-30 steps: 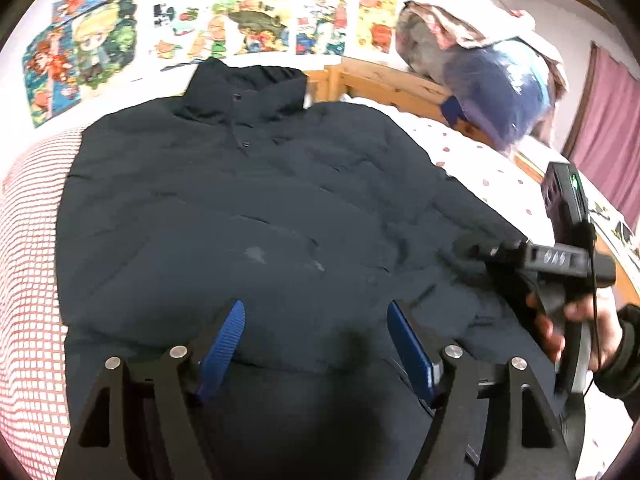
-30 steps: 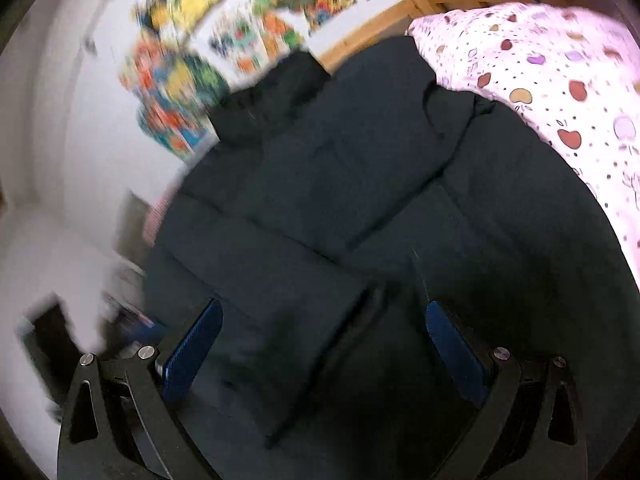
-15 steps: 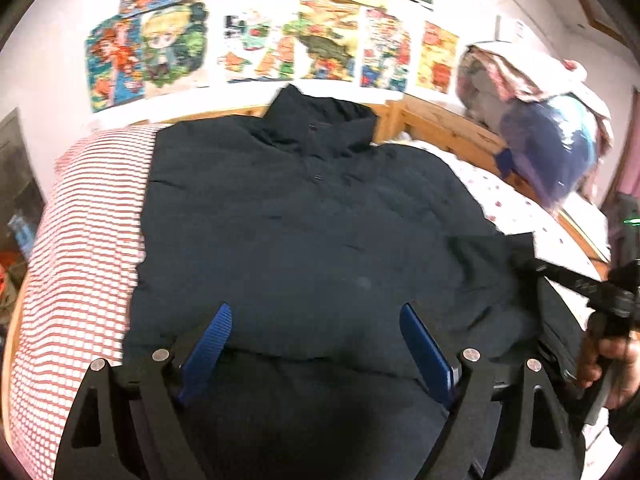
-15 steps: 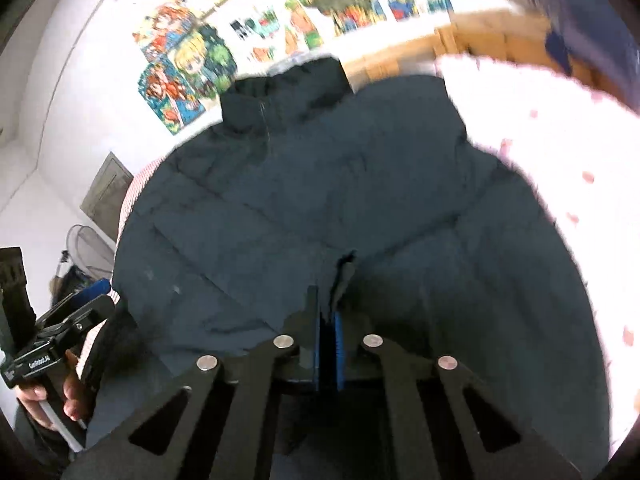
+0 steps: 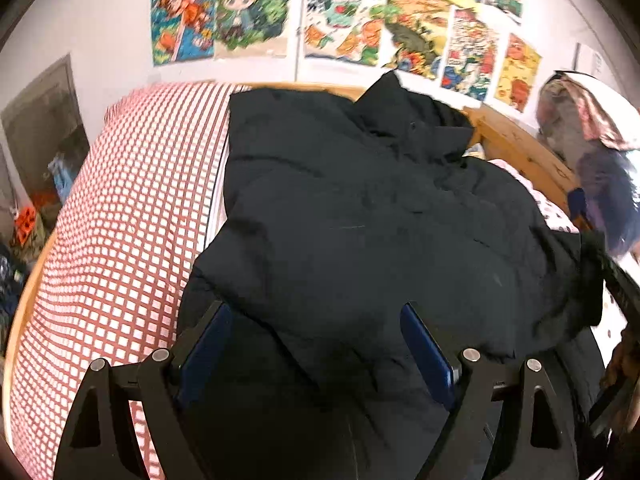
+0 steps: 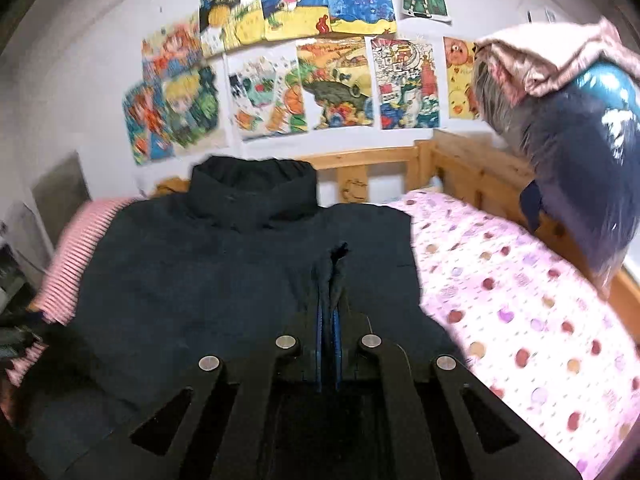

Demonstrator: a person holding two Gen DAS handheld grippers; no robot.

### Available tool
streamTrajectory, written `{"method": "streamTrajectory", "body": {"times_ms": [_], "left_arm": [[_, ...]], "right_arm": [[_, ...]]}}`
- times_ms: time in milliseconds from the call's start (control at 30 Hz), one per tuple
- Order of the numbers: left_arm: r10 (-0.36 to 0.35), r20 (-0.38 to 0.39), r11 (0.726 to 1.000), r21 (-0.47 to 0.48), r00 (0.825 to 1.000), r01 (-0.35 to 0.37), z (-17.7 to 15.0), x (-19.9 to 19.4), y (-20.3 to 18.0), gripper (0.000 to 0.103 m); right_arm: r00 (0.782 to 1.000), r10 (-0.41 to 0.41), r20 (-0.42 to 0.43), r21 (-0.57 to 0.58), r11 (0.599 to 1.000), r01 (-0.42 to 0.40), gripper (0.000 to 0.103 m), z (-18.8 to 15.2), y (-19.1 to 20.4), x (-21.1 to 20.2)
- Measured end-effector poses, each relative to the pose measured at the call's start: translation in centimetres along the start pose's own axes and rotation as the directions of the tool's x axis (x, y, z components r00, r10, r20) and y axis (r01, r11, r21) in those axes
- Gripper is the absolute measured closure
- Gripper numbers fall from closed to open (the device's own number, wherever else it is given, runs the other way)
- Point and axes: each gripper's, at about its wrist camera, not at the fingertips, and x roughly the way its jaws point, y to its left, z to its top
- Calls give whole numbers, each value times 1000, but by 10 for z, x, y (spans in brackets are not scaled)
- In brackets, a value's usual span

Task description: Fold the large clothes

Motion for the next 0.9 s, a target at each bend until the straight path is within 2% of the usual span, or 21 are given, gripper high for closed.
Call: {"method": "streamTrajectory", "body": {"times_ms": [67, 133, 167, 233, 300, 400, 433, 567, 633, 700, 900], "left_arm": [[6, -21, 1000, -1, 1000, -6, 3, 12, 0, 18], [37, -34, 999, 20, 999, -36, 4, 24, -3, 18], [57, -36, 998, 36, 998, -56, 4, 28, -5, 18], [107, -32, 991, 85, 994, -104, 3, 39, -10, 18], [125, -39, 987, 111, 991, -120, 2, 49, -12, 18], [128, -60, 986, 113, 990, -121, 0, 63, -10, 14], [128, -69, 987, 107, 989, -120, -1, 68, -9, 9], [109, -105, 991, 90, 988, -100, -7, 81, -6, 0], [94, -116, 993, 77, 989, -86, -9, 87, -4, 0], [89, -117, 994, 71, 989, -81, -12, 91, -5, 0], [89, -108, 994, 70, 990, -81, -18, 92, -9, 0]], "right_arm": [[998, -69, -11, -45, 997, 68, 87, -1, 5, 7], [997, -82, -16, -72, 994, 80, 54, -5, 10, 13], [997, -73, -10, -78, 994, 72, 48, -7, 11, 11], [997, -72, -2, -115, 991, 71, 45, -10, 17, 13], [998, -66, -15, -157, 986, 63, 45, -15, 23, 18], [997, -44, -63, -197, 980, 31, 45, -25, 33, 32], [995, -46, -92, -217, 976, 25, 45, -30, 37, 39], [979, -64, -192, -267, 964, 11, 41, -50, 46, 64], [974, -88, -209, -269, 963, 29, 30, -57, 47, 71], [971, -101, -217, -265, 963, 41, 24, -60, 46, 73], [968, -68, -240, -165, 986, 29, 4, -71, 30, 77]]}}
